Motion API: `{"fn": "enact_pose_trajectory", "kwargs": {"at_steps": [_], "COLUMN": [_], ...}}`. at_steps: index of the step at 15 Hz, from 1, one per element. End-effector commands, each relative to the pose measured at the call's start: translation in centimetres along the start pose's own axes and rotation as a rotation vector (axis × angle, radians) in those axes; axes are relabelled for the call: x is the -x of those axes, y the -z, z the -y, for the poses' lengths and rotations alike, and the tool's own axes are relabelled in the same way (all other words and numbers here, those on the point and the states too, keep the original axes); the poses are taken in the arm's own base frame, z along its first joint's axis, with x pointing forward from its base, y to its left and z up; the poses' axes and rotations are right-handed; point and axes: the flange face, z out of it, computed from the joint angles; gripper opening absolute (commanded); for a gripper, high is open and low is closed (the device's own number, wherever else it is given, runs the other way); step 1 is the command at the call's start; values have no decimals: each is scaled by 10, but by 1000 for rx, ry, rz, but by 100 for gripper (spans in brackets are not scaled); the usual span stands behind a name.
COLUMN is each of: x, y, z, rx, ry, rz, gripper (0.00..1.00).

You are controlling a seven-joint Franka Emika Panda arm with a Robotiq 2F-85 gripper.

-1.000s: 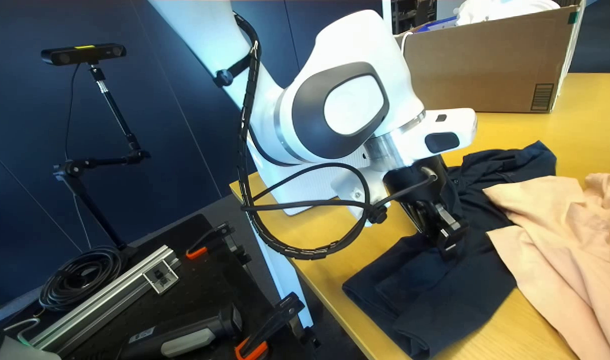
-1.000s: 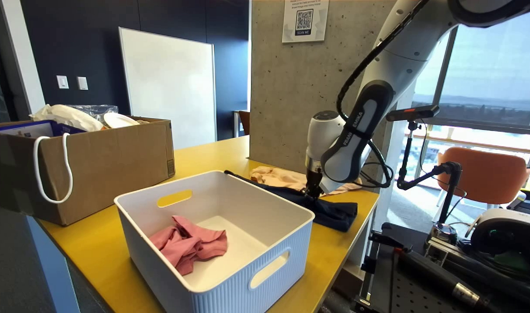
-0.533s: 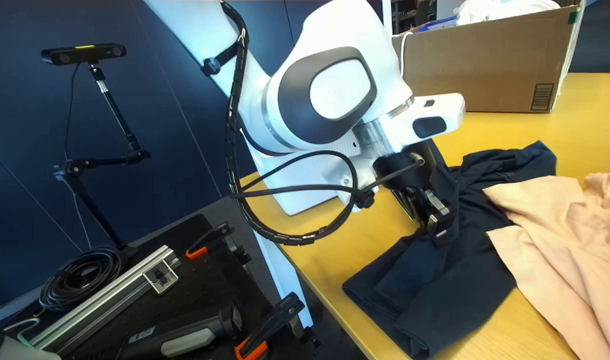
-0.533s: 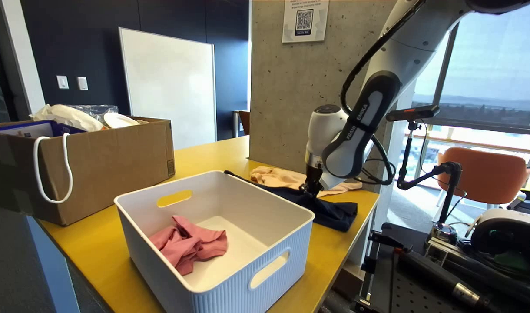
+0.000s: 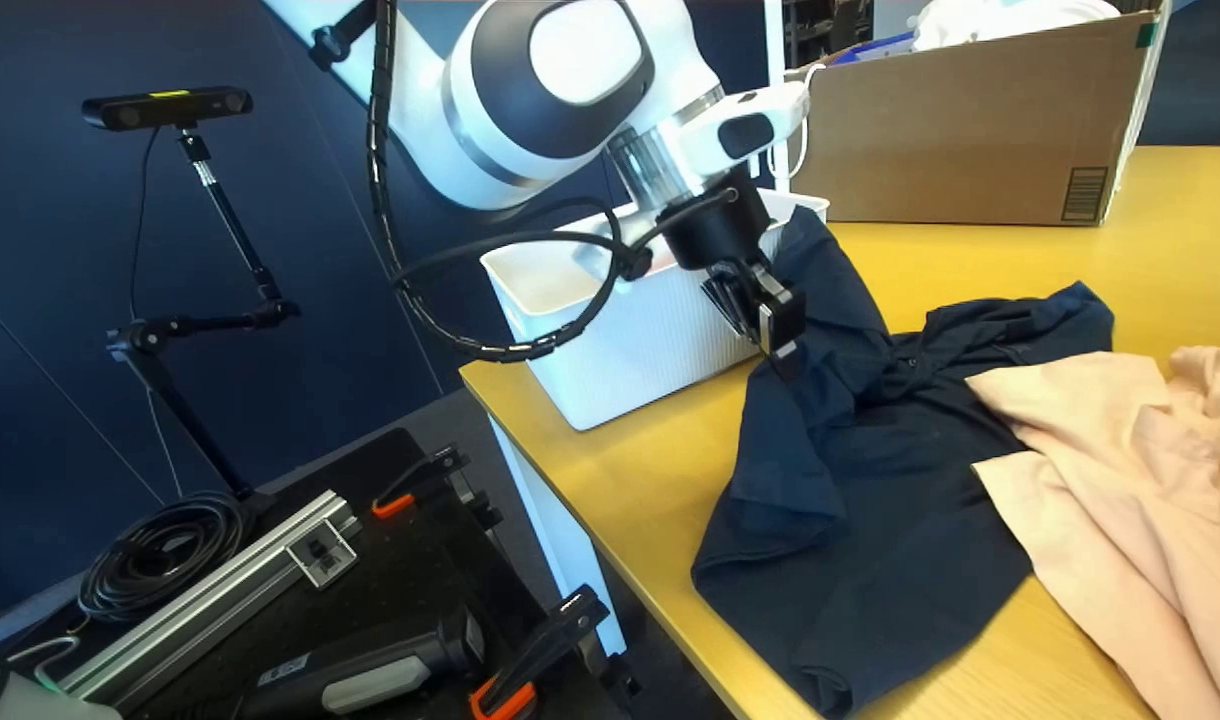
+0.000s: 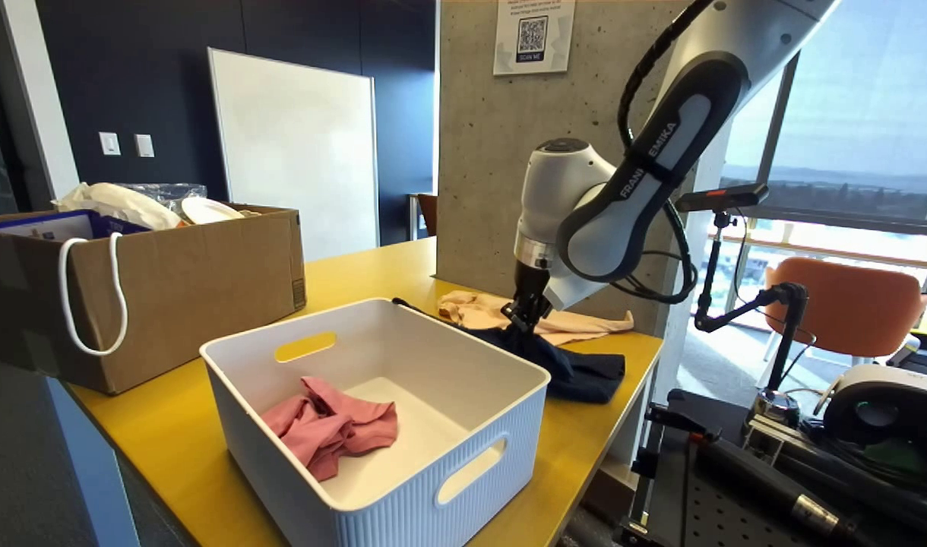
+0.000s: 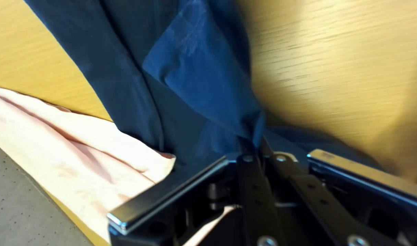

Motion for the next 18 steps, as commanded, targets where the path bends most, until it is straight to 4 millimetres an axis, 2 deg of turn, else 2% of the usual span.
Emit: {"fn": "enact_pose_trajectory", "kwargs": {"at_steps": [1, 4, 6, 10, 18], "x": [-3, 6, 18, 30, 27], "y": [35, 61, 69, 67, 73], "z": [41, 74, 83, 85, 107], "rx": [-19, -40, -26, -10, -146], "ry": [59, 139, 175, 220, 417], "rz": [25, 71, 144, 272, 271], "gripper": [1, 1, 1, 1, 1]}}
